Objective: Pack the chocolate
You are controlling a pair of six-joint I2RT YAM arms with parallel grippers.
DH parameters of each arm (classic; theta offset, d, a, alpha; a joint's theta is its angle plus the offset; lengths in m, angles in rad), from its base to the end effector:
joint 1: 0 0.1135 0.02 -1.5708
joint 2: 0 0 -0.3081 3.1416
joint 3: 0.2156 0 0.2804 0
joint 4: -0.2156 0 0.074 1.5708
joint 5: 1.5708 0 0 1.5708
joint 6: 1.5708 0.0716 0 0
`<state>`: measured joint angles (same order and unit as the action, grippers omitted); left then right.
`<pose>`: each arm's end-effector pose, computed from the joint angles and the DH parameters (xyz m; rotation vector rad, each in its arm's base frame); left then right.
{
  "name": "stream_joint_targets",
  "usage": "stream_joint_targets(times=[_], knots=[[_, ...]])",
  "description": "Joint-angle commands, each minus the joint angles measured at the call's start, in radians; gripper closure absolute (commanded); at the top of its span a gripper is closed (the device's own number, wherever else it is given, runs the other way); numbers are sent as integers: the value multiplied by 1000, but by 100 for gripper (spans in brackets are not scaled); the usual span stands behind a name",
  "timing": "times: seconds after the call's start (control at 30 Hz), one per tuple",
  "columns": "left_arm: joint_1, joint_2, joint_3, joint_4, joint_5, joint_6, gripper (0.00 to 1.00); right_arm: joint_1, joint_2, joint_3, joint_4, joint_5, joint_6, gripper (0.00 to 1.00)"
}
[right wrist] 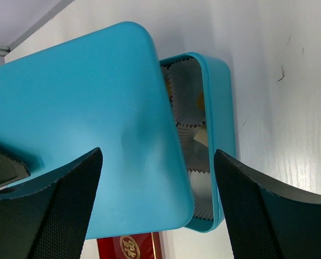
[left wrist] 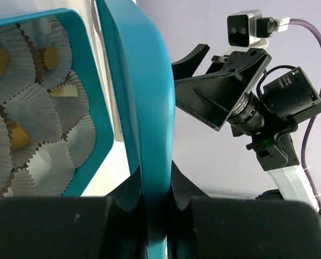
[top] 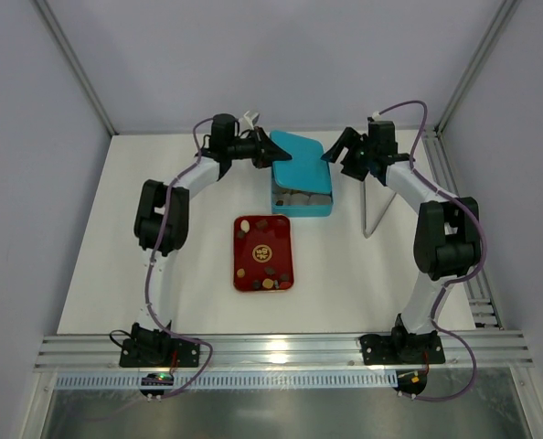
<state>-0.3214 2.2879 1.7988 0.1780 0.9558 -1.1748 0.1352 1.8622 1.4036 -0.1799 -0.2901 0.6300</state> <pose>0.5529 -0.2457 0.2347 -0.1463 2.2231 -1.8247 0.4879 0.0870 0.2561 0.3948 2.2456 0.7353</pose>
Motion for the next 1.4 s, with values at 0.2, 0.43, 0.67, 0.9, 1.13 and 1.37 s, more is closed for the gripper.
stream_joint_targets(times=[0.2, 0.43, 0.67, 0.9, 1.13, 1.37], knots=[[13, 25, -39, 75, 80, -13, 100, 7, 6, -12, 60, -3, -3, 16], [19, 36, -68, 126, 101, -37, 100, 10, 11, -17, 68, -7, 0, 17], [31, 44, -88, 146, 110, -48, 95, 12, 12, -20, 69, -9, -3, 17], [48, 42, -115, 146, 110, -46, 80, 15, 14, -25, 77, -11, -1, 17], [59, 38, -128, 130, 112, -37, 66, 15, 12, -25, 77, -11, -1, 17], [79, 27, -151, 126, 112, -31, 53, 17, 15, -26, 79, -12, -3, 17]])
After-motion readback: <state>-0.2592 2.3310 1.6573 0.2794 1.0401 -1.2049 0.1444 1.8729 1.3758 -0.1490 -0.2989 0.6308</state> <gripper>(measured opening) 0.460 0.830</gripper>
